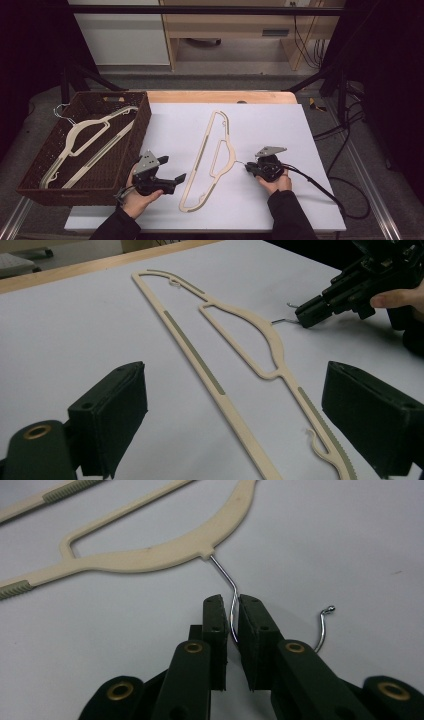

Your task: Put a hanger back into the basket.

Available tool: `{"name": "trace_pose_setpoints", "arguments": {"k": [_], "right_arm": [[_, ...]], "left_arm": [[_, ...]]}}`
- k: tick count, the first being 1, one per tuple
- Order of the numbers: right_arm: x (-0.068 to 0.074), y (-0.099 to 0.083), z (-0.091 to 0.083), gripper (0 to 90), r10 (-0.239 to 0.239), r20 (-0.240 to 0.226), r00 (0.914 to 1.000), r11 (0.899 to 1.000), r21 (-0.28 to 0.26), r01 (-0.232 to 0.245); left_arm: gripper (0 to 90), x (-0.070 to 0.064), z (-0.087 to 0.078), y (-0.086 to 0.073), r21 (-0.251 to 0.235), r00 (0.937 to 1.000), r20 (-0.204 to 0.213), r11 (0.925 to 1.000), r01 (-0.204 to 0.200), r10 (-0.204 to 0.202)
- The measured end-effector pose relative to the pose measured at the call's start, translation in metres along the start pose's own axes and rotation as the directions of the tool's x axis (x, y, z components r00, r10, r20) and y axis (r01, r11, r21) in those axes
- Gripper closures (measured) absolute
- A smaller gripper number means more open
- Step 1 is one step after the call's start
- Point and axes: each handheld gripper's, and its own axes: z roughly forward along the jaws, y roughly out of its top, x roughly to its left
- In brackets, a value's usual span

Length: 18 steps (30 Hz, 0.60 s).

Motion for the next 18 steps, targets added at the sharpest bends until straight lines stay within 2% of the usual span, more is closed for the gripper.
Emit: {"name": "trace_pose_setpoints", "arguments": {"k": [5,7,9,11,13,14,16,17,18], "right_arm": [[0.001,0.0,0.0,87.9,-0.008,0.016,0.9998,1.0,0.009,0.008],[-0.001,0.001,0.0,88.8,-0.015,-0.002,0.9999,1.0,0.005,0.015],[-0.001,0.001,0.0,88.9,-0.006,-0.002,1.0,1.0,0.011,0.006],[-0.003,0.002,0.001,89.0,-0.017,-0.004,0.9999,1.0,0.009,0.017],[-0.002,0.004,-0.003,89.2,0.002,-0.016,0.9999,1.0,0.001,-0.002],[-0.002,0.004,-0.003,89.2,0.002,-0.016,0.9999,1.0,0.001,-0.002],[-0.001,0.009,-0.011,89.3,-0.002,-0.016,0.9999,1.0,-0.031,0.001],[-0.001,0.011,-0.014,89.4,-0.015,-0.015,0.9998,0.999,-0.036,0.014],[0.001,0.013,-0.016,89.4,-0.01,-0.015,0.9998,0.999,-0.041,0.009]], "left_arm": [[11.2,-0.006,0.006,0.005,0.005,0.9998,0.016,0.9999,-0.011,0.011],[11.2,-0.011,0.015,0.009,0.023,0.9993,0.022,0.9992,-0.032,0.032],[11.2,-0.013,0.018,0.011,0.028,0.9991,0.025,0.999,-0.034,0.033],[11.3,-0.016,0.025,0.015,0.036,0.9987,0.034,0.9986,-0.038,0.037],[12.1,-0.023,0.038,0.024,0.048,0.9976,0.048,0.9975,-0.052,0.049],[12.5,-0.023,0.038,0.024,0.048,0.9976,0.048,0.9975,-0.052,0.049],[13.5,-0.032,0.054,0.033,0.073,0.9959,0.064,0.995,-0.068,0.063],[14.1,-0.032,0.054,0.033,0.073,0.9959,0.064,0.995,-0.068,0.063],[14.6,-0.039,0.067,0.037,0.096,0.9943,0.071,0.9917,-0.086,0.079]]}}
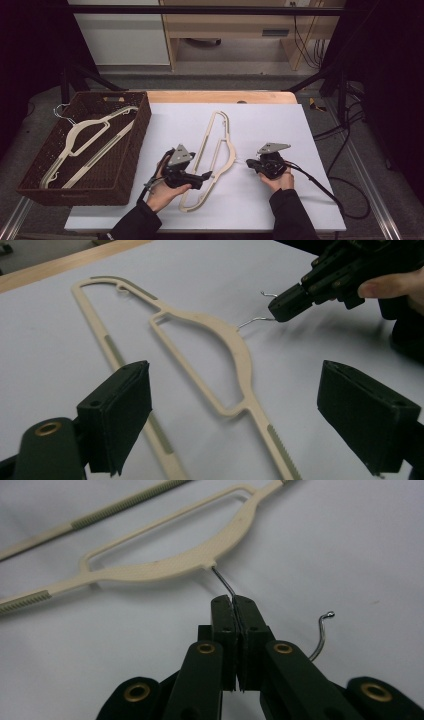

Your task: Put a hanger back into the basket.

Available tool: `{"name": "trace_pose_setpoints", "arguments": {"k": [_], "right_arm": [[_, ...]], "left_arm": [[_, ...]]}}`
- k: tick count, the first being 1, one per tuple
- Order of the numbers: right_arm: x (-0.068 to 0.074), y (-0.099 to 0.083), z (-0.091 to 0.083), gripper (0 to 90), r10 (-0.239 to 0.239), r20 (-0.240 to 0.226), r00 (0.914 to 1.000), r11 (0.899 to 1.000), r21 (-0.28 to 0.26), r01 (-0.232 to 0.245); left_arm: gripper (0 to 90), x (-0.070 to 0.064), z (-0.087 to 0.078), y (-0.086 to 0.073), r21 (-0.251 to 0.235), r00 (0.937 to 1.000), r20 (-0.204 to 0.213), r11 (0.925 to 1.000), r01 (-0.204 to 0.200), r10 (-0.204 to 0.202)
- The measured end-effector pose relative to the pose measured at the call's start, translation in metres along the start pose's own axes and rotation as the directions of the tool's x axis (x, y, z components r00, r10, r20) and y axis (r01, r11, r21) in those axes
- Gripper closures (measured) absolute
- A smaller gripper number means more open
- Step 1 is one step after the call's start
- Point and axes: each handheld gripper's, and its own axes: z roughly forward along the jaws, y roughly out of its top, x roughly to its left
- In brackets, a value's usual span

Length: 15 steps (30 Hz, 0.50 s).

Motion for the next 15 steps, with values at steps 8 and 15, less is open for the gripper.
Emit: {"name": "trace_pose_setpoints", "arguments": {"k": [8,15], "right_arm": [[0.009,0.011,-0.009,89.5,-0.017,-0.001,0.9999,1.0,0.011,0.017],[0.013,0.019,-0.017,89.5,-0.037,-0.007,0.9993,0.999,-0.015,0.037]], "left_arm": [[23.8,-0.008,0.05,0.007,0.108,0.9998,0.008,0.9939,-0.019,0.019],[36.8,-0.012,0.075,0.009,0.171,0.9989,0.012,0.9841,-0.047,0.046]]}}
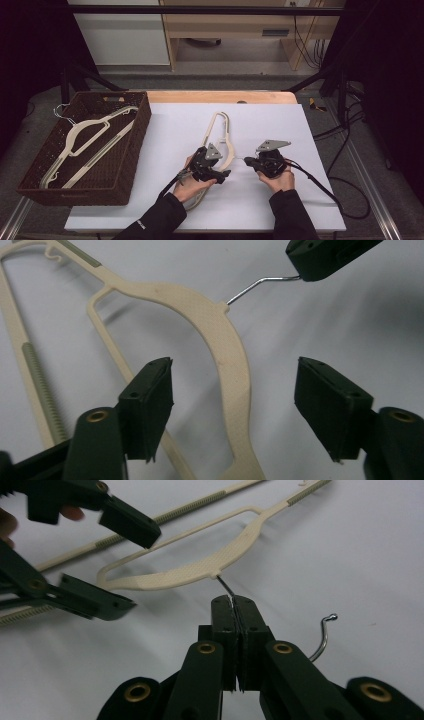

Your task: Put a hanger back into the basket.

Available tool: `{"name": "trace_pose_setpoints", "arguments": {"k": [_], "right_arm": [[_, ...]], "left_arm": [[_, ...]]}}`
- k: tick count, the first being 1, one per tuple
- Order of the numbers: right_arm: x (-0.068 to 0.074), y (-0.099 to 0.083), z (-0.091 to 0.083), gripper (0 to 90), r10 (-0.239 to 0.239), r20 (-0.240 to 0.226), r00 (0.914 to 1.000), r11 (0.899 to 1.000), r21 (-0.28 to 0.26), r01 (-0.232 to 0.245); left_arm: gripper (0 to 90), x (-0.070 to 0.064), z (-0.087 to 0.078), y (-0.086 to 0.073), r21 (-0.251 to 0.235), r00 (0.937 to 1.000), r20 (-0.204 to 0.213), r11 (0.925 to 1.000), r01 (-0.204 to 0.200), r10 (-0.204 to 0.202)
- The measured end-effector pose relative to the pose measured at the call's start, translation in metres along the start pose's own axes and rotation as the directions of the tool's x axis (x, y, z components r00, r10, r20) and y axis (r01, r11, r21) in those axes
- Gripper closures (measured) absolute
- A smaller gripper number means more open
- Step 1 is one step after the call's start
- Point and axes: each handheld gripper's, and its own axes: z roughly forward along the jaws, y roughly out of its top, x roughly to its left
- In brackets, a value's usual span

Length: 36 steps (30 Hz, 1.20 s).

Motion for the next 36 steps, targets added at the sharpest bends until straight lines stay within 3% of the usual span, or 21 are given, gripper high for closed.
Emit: {"name": "trace_pose_setpoints", "arguments": {"k": [3,11,14,19,21,23,25,27,28,32,36], "right_arm": [[0.003,0.004,-0.003,89.6,0.006,0.004,1.0,1.0,-0.005,-0.006],[0.005,0.008,-0.009,89.6,0.006,0.003,1.0,1.0,-0.012,-0.006],[0.006,0.009,-0.011,90.0,0.0,0.008,1.0,1.0,-0.018,0.001],[0.008,0.012,-0.017,90.0,-0.005,0.002,1.0,0.999,-0.051,0.005],[0.007,0.013,-0.025,88.7,-0.009,0.003,1.0,0.995,-0.098,0.009],[0.004,0.015,-0.039,75.9,-0.012,-0.007,0.9999,0.982,-0.188,0.011],[0.003,0.016,-0.043,72.0,-0.011,-0.006,0.9999,0.978,-0.209,0.01],[0.0,0.015,-0.059,59.7,-0.007,0.0,1.0,0.961,-0.276,0.007],[0.0,0.015,-0.059,59.7,-0.007,0.0,1.0,0.961,-0.276,0.007],[-0.006,0.012,-0.071,46.4,0.02,0.004,0.9998,0.945,-0.326,-0.018],[-0.015,0.002,-0.073,38.2,0.06,0.017,0.9981,0.943,-0.328,-0.051]], "left_arm": [[40.7,-0.001,0.008,0.001,0.04,0.9998,-0.008,0.999,-0.018,0.018],[72.9,-0.001,0.014,0.005,0.101,0.9999,-0.003,0.9948,-0.013,0.014],[73.9,-0.002,0.015,0.005,0.125,0.9997,-0.002,0.9919,-0.022,0.023],[74.4,-0.003,0.013,0.006,0.125,0.9998,-0.01,0.992,-0.017,0.019],[74.6,-0.001,0.006,0.007,0.118,0.9997,-0.015,0.9929,-0.018,0.02],[75.2,0.001,-0.002,0.009,0.102,0.9997,-0.02,0.9948,-0.008,0.01],[75.3,0.004,-0.011,0.01,0.085,0.9996,-0.028,0.9963,0.005,-0.003],[76.0,0.007,-0.02,0.011,0.076,0.9994,-0.033,0.9971,0.01,-0.007],[76.0,0.009,-0.023,0.011,0.069,0.9993,-0.036,0.9975,0.013,-0.011],[76.9,0.017,-0.039,0.01,0.042,0.998,-0.055,0.9985,0.034,-0.032],[78.4,0.026,-0.054,0.009,0.028,0.9949,-0.081,0.9977,0.062,-0.06]]}}
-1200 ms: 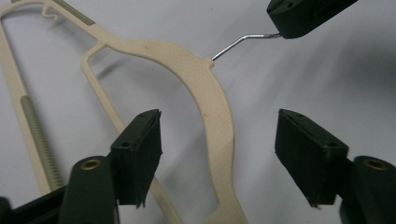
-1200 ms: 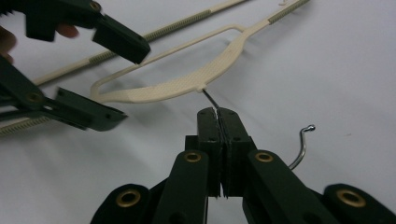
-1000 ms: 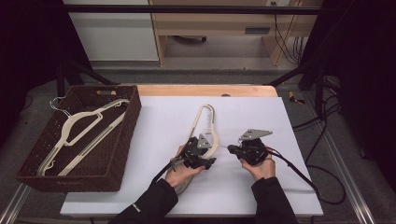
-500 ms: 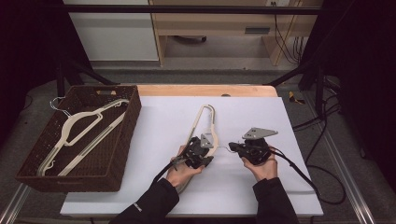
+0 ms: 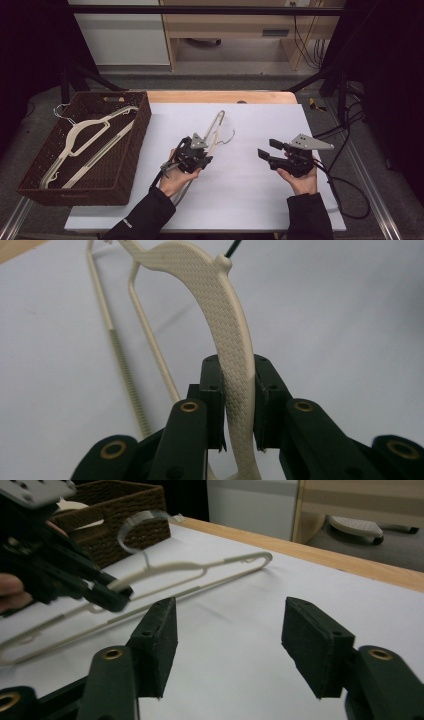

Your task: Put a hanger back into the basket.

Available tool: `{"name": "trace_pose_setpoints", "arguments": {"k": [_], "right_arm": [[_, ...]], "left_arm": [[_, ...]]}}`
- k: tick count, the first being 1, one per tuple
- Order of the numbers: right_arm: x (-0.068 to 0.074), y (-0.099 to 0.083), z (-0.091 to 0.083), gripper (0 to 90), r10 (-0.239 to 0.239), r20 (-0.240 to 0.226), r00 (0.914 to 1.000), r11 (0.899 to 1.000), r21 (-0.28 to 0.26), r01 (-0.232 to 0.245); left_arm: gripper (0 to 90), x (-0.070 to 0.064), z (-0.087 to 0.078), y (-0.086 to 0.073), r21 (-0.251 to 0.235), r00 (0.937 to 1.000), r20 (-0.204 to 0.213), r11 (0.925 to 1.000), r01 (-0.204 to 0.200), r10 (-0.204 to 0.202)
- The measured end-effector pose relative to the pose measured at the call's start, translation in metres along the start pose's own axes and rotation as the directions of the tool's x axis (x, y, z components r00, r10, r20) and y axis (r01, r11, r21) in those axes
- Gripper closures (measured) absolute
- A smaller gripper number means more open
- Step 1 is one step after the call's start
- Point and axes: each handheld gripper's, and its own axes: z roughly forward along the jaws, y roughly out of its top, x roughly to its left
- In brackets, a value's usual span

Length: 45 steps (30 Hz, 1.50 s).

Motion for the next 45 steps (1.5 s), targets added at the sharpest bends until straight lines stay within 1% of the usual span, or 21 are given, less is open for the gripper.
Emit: {"name": "trace_pose_setpoints", "arguments": {"k": [5,6,9,10,11,15,16,18,21,23,27,31,32,33,34,36,37,39,41,42,45], "right_arm": [[-0.005,-0.01,-0.003,30.1,0.018,0.024,0.9996,1.0,0.011,-0.018],[-0.005,-0.01,-0.003,30.1,0.018,0.024,0.9996,1.0,0.011,-0.018],[-0.008,-0.019,-0.01,23.1,0.043,0.046,0.998,0.999,0.01,-0.043],[-0.008,-0.019,-0.01,23.1,0.043,0.046,0.998,0.999,0.01,-0.043],[-0.01,-0.022,-0.013,21.6,0.057,0.049,0.9972,0.998,0.01,-0.058],[-0.014,-0.027,-0.018,19.5,0.067,0.062,0.9958,0.998,0.01,-0.068],[-0.015,-0.028,-0.019,18.9,0.074,0.069,0.9949,0.997,0.01,-0.075],[-0.017,-0.03,-0.023,17.5,0.085,0.079,0.9933,0.996,0.009,-0.086],[-0.018,-0.031,-0.026,15.3,0.095,0.094,0.9911,0.995,-0.005,-0.095],[-0.019,-0.031,-0.028,13.9,0.095,0.092,0.9912,0.995,-0.011,-0.095],[-0.019,-0.03,-0.031,11.8,0.095,0.09,0.9914,0.995,-0.026,-0.093],[-0.018,-0.029,-0.032,8.3,0.095,0.094,0.9911,0.995,-0.035,-0.092],[-0.018,-0.029,-0.033,7.9,0.094,0.096,0.9909,0.995,-0.036,-0.091],[-0.017,-0.029,-0.033,7.6,0.094,0.098,0.9907,0.995,-0.041,-0.091],[-0.017,-0.029,-0.033,7.6,0.094,0.098,0.9907,0.995,-0.041,-0.091],[-0.017,-0.029,-0.034,6.7,0.092,0.092,0.9915,0.995,-0.051,-0.087],[-0.017,-0.029,-0.034,6.7,0.092,0.092,0.9915,0.995,-0.051,-0.087],[-0.017,-0.029,-0.034,6.1,0.089,0.099,0.9911,0.995,-0.052,-0.084],[-0.018,-0.029,-0.035,5.9,0.084,0.094,0.992,0.995,-0.055,-0.079],[-0.018,-0.029,-0.035,5.9,0.084,0.094,0.992,0.995,-0.055,-0.079],[-0.018,-0.029,-0.036,5.8,0.087,0.097,0.9915,0.995,-0.057,-0.082]], "left_arm": [[80.1,0.017,-0.016,-0.005,-0.015,0.9982,-0.039,0.9989,0.044,-0.045],[80.5,0.017,-0.016,-0.005,-0.015,0.9982,-0.039,0.9989,0.044,-0.045],[81.8,0.028,-0.023,-0.008,-0.028,0.9944,-0.08,0.9973,0.068,-0.07],[82.1,0.028,-0.023,-0.008,-0.028,0.9944,-0.08,0.9973,0.068,-0.07],[82.5,0.033,-0.026,-0.009,-0.039,0.9915,-0.093,0.9954,0.088,-0.091],[84.7,0.04,-0.029,-0.012,-0.049,0.9873,-0.118,0.9937,0.101,-0.106],[85.7,0.042,-0.031,-0.012,-0.052,0.9864,-0.118,0.9926,0.109,-0.115],[86.2,0.046,-0.035,-0.014,-0.079,0.9857,-0.09,0.9876,0.136,-0.143],[86.2,0.048,-0.042,-0.014,-0.102,0.9838,-0.099,0.985,0.14,-0.15],[86.2,0.047,-0.048,-0.014,-0.112,0.9837,-0.103,0.9844,0.136,-0.147],[86.2,0.045,-0.067,-0.013,-0.154,0.9873,-0.08,0.9803,0.123,-0.137],[86.2,0.041,-0.095,-0.006,-0.202,0.9936,-0.055,0.9756,0.086,-0.099],[86.2,0.041,-0.095,-0.006,-0.202,0.9936,-0.055,0.9756,0.086,-0.099],[86.2,0.039,-0.107,-0.003,-0.218,0.996,-0.048,0.974,0.063,-0.075],[86.2,0.039,-0.107,-0.003,-0.218,0.996,-0.048,0.974,0.063,-0.075],[86.2,0.036,-0.126,0.004,-0.243,0.9983,-0.039,0.9695,0.032,-0.043],[86.2,0.036,-0.126,0.004,-0.243,0.9983,-0.039,0.9695,0.032,-0.043],[86.2,0.035,-0.138,0.01,-0.256,0.999,-0.038,0.9666,0.012,-0.022],[86.2,0.037,-0.154,0.017,-0.273,0.9996,-0.028,0.962,-0.006,-0.002],[86.2,0.037,-0.154,0.017,-0.273,0.9996,-0.028,0.962,-0.006,-0.002],[86.2,0.044,-0.172,0.024,-0.284,0.9997,-0.015,0.9585,-0.023,0.019]]}}
